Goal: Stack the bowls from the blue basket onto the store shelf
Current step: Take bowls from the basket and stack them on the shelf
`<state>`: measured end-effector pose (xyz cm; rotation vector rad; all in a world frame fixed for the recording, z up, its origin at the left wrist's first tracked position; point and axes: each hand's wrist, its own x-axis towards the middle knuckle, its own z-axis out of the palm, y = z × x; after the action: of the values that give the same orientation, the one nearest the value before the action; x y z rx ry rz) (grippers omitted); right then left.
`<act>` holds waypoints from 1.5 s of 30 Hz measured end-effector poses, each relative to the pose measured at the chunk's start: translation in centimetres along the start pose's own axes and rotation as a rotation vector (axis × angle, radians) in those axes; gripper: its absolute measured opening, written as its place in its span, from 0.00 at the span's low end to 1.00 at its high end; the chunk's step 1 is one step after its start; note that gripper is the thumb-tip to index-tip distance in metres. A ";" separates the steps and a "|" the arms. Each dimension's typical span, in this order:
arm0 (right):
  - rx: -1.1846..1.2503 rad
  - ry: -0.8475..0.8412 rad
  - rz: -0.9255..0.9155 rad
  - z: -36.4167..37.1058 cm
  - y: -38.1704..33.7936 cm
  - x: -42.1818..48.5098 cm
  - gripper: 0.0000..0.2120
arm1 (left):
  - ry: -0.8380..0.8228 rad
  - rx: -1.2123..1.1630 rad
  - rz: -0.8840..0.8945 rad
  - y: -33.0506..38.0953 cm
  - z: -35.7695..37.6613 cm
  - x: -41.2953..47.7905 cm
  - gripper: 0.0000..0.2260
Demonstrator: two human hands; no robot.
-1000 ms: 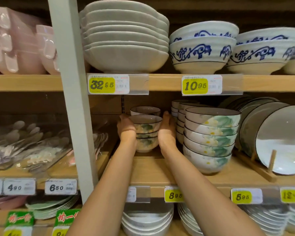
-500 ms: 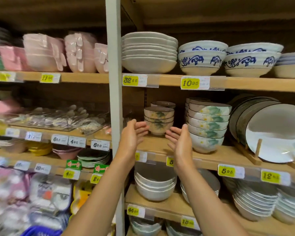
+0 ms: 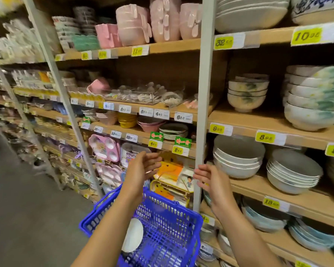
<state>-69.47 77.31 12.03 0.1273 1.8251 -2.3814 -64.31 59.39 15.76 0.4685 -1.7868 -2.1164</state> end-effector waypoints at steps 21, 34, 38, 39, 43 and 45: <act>-0.420 0.010 0.582 15.5 25.4 1.8 0.08 | -0.053 0.442 -0.356 -11.3 -23.6 9.3 0.10; -0.410 0.051 1.017 15.5 39.3 8.2 0.09 | -0.472 1.235 -0.453 -26.2 -20.3 17.8 0.14; -0.519 0.116 0.979 15.7 45.2 11.3 0.07 | -0.397 1.323 -0.663 -31.9 -21.0 18.9 0.18; -0.570 0.105 0.940 15.6 46.1 12.1 0.08 | -0.345 1.284 -0.760 -33.0 -21.2 18.7 0.18; -0.651 0.019 0.826 15.9 49.0 15.7 0.25 | -0.205 1.025 -1.013 -37.5 -21.6 18.3 0.18; -0.754 -0.045 0.759 16.4 49.7 17.3 0.26 | -0.153 1.038 -1.038 -38.9 -21.5 18.4 0.19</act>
<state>-78.27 47.74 -33.70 0.5479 2.0203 -1.1222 -72.56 38.38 -26.70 1.8324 -3.0877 -1.4127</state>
